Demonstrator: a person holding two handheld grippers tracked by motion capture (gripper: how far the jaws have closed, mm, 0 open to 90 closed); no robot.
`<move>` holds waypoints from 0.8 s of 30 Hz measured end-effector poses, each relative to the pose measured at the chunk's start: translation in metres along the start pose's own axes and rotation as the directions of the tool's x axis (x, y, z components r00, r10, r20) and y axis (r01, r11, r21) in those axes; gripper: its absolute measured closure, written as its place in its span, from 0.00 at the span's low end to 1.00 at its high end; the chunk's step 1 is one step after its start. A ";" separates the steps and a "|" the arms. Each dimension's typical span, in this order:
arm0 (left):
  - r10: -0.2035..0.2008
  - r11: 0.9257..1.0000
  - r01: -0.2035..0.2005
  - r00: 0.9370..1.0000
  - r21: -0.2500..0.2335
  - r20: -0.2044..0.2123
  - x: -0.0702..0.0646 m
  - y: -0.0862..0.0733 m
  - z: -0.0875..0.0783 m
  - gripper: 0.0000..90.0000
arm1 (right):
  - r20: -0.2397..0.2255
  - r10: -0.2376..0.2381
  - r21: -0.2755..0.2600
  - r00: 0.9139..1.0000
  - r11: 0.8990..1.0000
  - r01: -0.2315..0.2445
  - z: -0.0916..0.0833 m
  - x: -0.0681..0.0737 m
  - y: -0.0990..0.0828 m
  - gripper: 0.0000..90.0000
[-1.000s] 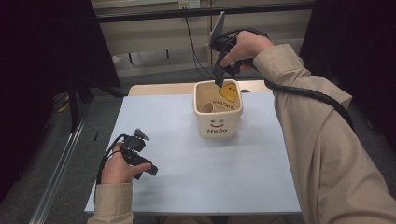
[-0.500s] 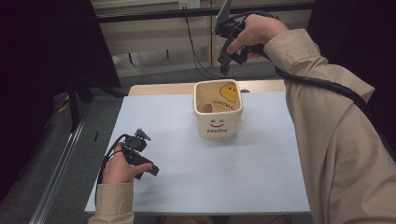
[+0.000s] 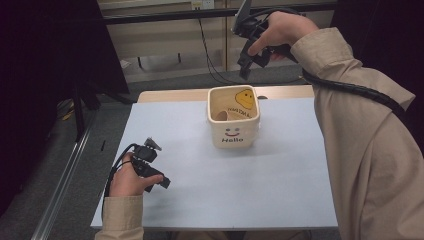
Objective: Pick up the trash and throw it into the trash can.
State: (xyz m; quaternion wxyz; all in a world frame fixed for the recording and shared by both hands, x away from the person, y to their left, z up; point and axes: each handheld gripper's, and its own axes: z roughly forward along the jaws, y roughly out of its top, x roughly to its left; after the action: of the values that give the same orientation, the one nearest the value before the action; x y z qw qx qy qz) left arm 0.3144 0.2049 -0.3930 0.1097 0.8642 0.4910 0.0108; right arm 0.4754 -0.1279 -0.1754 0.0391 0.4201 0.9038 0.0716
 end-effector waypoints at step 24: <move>0.015 1.000 -0.015 1.000 -0.005 0.000 -0.001 0.001 -0.003 0.04 | 0.012 -0.001 0.010 1.000 1.000 0.001 -0.005 -0.009 -0.061 0.10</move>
State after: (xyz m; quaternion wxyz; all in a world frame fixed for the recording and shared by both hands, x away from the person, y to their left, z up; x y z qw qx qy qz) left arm 0.3145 0.2037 -0.3897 0.1119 0.8676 0.4844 0.0127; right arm 0.4343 -0.1741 -0.1804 0.0427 0.4203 0.9041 0.0646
